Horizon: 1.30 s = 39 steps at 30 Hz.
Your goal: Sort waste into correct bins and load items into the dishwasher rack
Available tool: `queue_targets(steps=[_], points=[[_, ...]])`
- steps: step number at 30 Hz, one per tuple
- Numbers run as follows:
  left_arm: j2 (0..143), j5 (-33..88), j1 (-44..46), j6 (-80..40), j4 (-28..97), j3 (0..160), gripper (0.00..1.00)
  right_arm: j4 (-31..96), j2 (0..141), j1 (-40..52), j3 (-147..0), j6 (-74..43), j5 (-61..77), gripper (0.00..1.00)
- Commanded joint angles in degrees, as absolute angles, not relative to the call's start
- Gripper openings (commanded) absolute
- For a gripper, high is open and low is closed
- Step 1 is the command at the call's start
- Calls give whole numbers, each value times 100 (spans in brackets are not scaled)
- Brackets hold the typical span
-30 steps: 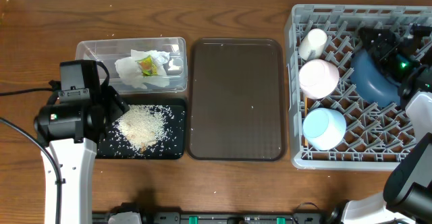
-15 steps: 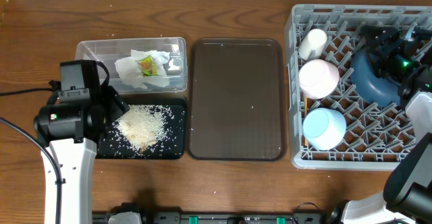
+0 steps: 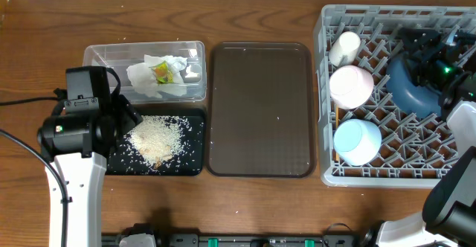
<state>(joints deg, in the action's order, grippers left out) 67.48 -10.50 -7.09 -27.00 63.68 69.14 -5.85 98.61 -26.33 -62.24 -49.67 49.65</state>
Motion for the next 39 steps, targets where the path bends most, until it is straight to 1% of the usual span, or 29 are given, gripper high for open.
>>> queue_targets(steps=[1,15,20,27,33,39], points=[[6735,-1120,-738,-2709,6386,7030,91,-510,9782,-2552,-6267,-5033,5037,99],[6735,-1120,-738,-2709,6383,7030,91,-423,9769,-2545,-6257,-5033,5037,99],[6735,-1120,-738,-2709,6386,7030,91,-130,9430,-2508,-6254,-5033,5037,99],[6735,-1120,-738,-2709,6386,7030,91,587,8217,-2401,-6254,-5033,5037,99],[6735,-1120,-738,-2709,6386,7030,91,624,7039,-2224,-6254,-5033,5037,99],[6735,-1120,-738,-2709,6386,7030,91,626,5916,-1691,-6254,-5004,5035,99]])
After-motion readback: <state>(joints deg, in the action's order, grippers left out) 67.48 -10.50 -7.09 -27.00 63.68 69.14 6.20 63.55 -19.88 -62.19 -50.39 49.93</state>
